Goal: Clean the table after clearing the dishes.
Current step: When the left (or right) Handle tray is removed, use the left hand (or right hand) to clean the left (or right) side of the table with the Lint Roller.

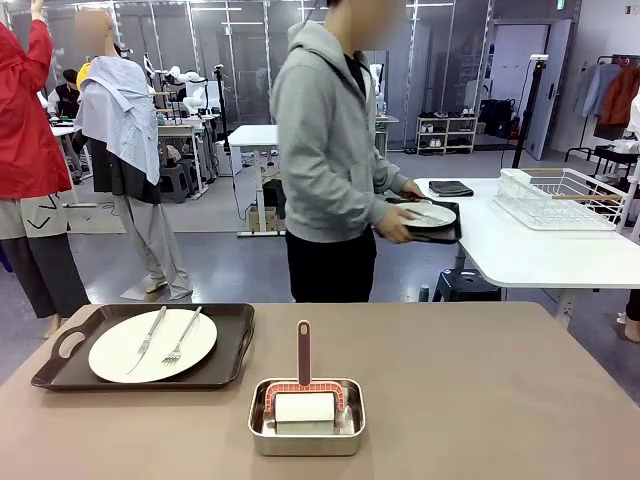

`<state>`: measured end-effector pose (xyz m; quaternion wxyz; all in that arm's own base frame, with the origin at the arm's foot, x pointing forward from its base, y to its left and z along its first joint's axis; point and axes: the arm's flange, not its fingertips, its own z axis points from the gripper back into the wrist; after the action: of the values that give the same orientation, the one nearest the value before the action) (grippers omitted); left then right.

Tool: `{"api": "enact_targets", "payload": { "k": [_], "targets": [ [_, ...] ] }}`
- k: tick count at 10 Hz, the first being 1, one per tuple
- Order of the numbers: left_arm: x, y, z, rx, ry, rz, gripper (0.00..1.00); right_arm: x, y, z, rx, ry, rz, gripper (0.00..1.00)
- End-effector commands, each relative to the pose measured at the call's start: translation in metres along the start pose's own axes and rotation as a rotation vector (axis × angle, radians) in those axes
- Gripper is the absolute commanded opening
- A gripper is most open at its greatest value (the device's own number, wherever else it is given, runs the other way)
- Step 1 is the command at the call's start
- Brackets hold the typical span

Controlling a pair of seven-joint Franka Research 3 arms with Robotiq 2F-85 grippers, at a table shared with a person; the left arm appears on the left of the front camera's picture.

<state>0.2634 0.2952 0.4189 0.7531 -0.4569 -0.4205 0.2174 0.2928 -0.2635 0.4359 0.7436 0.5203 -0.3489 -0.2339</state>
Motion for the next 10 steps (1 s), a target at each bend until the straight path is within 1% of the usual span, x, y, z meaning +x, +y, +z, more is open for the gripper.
{"api": "enact_targets", "payload": {
  "k": [1, 2, 3, 4, 5, 7, 8, 10],
  "targets": [
    [0.001, 0.0, 0.002, -0.019, -0.009, -0.001, 1.0, 0.004, 0.069, -0.049, -0.001, 0.18, 0.228, 1.0],
    [0.001, 0.0, 0.002, -0.019, -0.009, -0.001, 1.0, -0.001, 0.11, -0.097, -0.014, 0.287, 0.342, 1.0],
    [0.001, 0.0, 0.002, -0.019, -0.009, -0.001, 1.0, -0.013, 0.14, -0.149, -0.07, 0.417, 0.451, 1.0],
    [0.001, 0.0, 0.002, -0.019, -0.009, -0.001, 1.0, -0.028, 0.162, -0.189, -0.09, 0.537, 0.55, 1.0],
    [0.001, 0.0, 0.002, -0.019, -0.009, -0.001, 1.0, -0.045, 0.177, -0.225, -0.138, 0.597, 0.662, 1.0],
    [0.001, 0.0, 0.002, -0.019, -0.009, -0.001, 1.0, -0.078, 0.186, -0.289, -0.205, 0.723, 0.806, 1.0],
    [0.001, 0.0, 0.002, -0.019, -0.009, -0.001, 1.0, -0.091, 0.186, -0.311, -0.213, 0.764, 0.852, 1.0],
    [0.001, 0.0, 0.002, -0.019, -0.009, -0.001, 1.0, -0.117, 0.182, -0.339, -0.243, 0.796, 0.899, 1.0]
  ]
}}
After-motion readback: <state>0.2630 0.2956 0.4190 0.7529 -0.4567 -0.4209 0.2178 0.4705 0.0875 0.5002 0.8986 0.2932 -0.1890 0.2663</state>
